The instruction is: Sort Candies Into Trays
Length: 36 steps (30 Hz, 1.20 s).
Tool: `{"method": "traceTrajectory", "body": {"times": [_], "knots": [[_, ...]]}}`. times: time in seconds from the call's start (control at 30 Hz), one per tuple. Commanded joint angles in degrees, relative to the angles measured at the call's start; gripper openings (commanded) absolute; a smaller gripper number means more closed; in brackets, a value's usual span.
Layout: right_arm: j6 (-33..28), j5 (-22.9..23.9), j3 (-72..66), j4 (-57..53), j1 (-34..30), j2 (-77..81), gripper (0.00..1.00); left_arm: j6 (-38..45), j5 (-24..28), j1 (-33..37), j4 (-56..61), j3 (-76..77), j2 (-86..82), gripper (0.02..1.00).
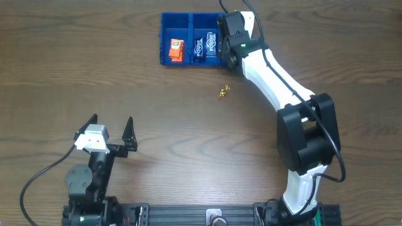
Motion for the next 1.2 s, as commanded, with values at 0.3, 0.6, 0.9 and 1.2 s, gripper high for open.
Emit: {"method": "traceTrajectory", "body": {"times": [0.3, 0.6, 0.9, 1.2], "knots": [[8.17, -15.58, -0.85, -15.26, 4.33, -4.83, 0.952, -0.24, 1.64, 0.24, -2.58, -0.9, -0.35, 0.996], [9.73, -15.63, -3.54, -14.95, 7.61, -4.04, 0.952, -0.22, 1.64, 0.24, -2.6, -0.9, -0.35, 0.998], [12.28, -15.47, -3.54, -14.71, 7.5, 1.77, 0.941, -0.24, 1.64, 0.24, -2.58, -0.9, -0.35, 0.998], [15.21, -15.47, -3.54, -17.88, 7.3, 3.34, 0.858, -0.24, 1.64, 0.24, -2.58, -0.9, -0.35, 0.996]]}}
